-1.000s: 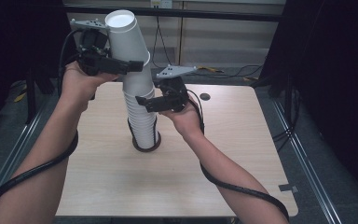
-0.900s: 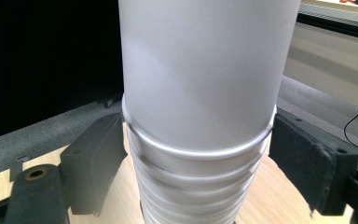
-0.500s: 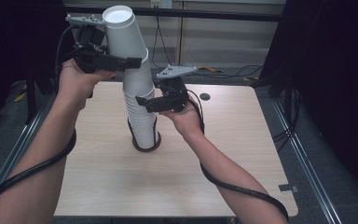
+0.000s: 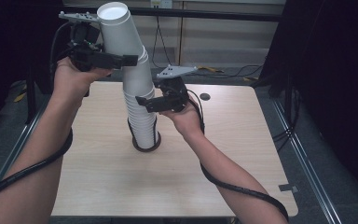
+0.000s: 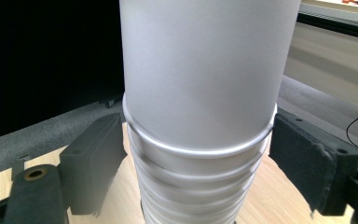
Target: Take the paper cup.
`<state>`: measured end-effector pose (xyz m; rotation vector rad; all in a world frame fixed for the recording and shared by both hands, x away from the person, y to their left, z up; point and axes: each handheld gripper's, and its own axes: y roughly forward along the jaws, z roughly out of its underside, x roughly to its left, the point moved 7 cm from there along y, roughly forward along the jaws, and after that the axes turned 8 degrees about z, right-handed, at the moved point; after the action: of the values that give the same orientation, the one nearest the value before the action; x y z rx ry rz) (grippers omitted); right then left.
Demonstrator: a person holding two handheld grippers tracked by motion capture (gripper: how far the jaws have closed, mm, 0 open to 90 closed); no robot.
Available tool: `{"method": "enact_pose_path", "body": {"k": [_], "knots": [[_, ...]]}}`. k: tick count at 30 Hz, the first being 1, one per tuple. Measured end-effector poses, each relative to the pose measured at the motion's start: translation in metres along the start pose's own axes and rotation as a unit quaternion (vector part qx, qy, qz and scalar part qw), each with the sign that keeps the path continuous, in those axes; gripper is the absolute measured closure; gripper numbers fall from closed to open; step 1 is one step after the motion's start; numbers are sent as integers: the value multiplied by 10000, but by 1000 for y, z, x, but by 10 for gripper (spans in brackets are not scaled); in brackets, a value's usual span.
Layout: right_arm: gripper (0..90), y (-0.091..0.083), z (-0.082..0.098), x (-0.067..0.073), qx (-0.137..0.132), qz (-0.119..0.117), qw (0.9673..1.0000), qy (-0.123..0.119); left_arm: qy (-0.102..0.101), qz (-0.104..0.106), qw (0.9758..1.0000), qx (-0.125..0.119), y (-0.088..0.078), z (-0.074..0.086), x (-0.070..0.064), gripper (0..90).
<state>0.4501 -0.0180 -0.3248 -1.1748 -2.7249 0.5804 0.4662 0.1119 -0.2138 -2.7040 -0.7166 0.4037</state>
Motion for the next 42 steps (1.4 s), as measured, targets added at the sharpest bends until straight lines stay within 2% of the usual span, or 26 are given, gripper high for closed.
{"method": "enact_pose_path", "body": {"k": [11, 13, 24, 30, 42], "knots": [[173, 0, 2, 0, 16, -4, 10000, 1, -50, -65, 10000, -32, -9, 1, 3, 123], [173, 1, 2, -1, 17, -7, 10000, 4, -51, -17, 10000, -43, -11, 1, 2, 123], [172, 2, 5, -1, 53, 6, 10000, 1, -50, -34, 10000, -15, -26, 6, 6, 122], [171, 1, 6, -1, 51, 3, 10000, 8, -111, 19, 9999, -9, -38, 15, 11, 122], [164, 0, 14, 2, 79, -9, 9999, -75, -141, -118, 9998, 67, -60, 46, 22, 123]]}}
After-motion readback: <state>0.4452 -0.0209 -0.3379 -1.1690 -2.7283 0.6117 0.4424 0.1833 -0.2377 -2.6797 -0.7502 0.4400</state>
